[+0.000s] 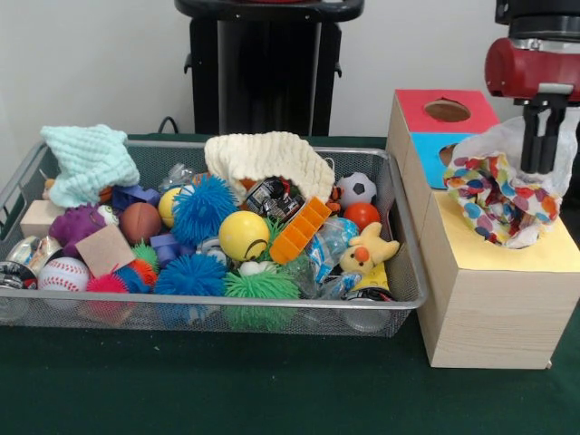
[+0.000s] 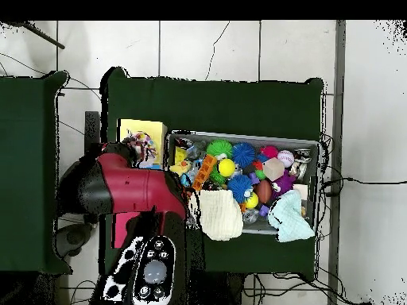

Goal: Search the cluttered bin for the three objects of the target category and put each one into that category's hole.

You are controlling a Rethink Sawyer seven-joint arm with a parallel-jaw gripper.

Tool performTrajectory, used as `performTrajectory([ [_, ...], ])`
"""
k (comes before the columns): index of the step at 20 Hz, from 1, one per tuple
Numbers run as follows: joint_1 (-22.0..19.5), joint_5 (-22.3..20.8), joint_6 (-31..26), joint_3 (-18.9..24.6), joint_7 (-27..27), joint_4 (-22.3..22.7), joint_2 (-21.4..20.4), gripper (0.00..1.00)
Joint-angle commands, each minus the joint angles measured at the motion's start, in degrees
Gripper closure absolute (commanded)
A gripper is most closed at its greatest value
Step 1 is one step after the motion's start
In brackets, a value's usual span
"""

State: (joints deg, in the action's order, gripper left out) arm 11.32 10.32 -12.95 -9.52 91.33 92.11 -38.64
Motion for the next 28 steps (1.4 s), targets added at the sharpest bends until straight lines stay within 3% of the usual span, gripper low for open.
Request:
performTrajectory([
  [1,-6.3,-3.9,1.1,6.1,5.0,4.2,1.8,1.0],
  [5,-7.7,-5.2,0.1,7.0,4.4,4.2,1.1,1.0],
  [8,-6.5,-5.6,-0.2,5.3,6.0,3.0,2.3,1.0],
  [14,-1.2,-5.8,0.0,-0.9,9.0,-0.4,6.4,1.0],
  [28,0.6,-4.1,-2.3,-0.8,9.5,2.1,4.2,1.0],
])
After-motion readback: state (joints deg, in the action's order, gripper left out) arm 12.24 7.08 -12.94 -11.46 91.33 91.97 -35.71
